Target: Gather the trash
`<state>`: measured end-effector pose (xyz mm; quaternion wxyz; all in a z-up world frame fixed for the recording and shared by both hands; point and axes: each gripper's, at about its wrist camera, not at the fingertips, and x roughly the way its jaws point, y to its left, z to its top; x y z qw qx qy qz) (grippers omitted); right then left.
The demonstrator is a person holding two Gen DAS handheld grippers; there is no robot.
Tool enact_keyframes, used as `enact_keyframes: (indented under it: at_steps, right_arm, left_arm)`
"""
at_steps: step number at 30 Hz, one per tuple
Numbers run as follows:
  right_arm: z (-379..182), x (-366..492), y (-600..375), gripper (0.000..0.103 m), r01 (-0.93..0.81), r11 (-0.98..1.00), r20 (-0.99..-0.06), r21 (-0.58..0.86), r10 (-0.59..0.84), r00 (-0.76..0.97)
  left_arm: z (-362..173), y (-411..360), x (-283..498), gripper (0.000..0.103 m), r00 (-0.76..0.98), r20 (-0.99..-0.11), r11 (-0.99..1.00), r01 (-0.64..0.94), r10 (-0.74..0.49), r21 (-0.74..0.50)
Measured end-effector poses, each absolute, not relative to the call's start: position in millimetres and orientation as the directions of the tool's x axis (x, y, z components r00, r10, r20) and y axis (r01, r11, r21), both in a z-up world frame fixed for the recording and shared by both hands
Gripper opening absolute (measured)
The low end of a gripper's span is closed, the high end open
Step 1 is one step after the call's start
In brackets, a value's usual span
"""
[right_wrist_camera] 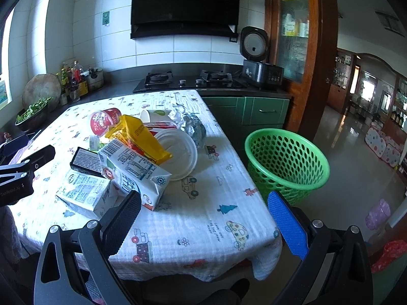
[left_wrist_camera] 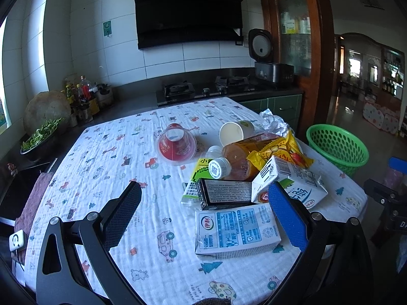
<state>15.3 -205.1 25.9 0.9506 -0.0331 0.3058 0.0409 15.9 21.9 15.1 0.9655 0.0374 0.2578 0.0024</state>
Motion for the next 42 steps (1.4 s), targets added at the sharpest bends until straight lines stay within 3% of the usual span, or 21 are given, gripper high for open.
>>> enact_keyframes:
  at_steps: [13, 15, 21, 31, 35, 39, 42]
  right_arm:
    - [41, 58, -169, 0.094, -0.342, 0.94, -0.553, -0.018, 0.276, 0.787]
    - [41, 67, -164, 0.085, -0.377, 0.926, -0.56, -0.015, 0.305, 0.771]
    - [40, 101, -143, 0.079, -0.479, 0.878, -0.598, -0.017, 0.375, 0.708]
    - [22, 147, -131, 0.065, -0.568, 0.823, -0.667, 0.017, 0.432, 0.607]
    - [16, 159, -132, 0.053, -0.577, 0.813, -0.68, 0.08, 0.468, 0.565]
    - [15, 164, -135, 0.028, -0.587, 0.801, -0.685, 0.117, 0.493, 0.536]
    - [18, 161, -137, 0.016, -0.586, 0.801, -0.681, 0.12, 0.496, 0.539]
  left_arm:
    - [11, 44, 21, 0.098, 0.862, -0.507, 0.998, 0.013, 0.022, 0.066]
    - [9, 46, 22, 0.098, 0.859, -0.511, 0.998, 0.019, 0.016, 0.063]
    - [4, 55, 25, 0.098, 0.855, -0.519, 0.997, 0.036, 0.004, 0.067]
    - [-8, 54, 37, 0.098, 0.828, -0.549, 0.986, 0.161, -0.115, 0.037]
    - [-11, 49, 44, 0.098, 0.808, -0.563, 0.975, 0.223, -0.172, 0.023]
    - [-13, 43, 51, 0.098, 0.781, -0.578, 0.957, 0.289, -0.237, -0.002]
    - [-12, 35, 55, 0.098, 0.761, -0.584, 0.939, 0.345, -0.283, -0.007]
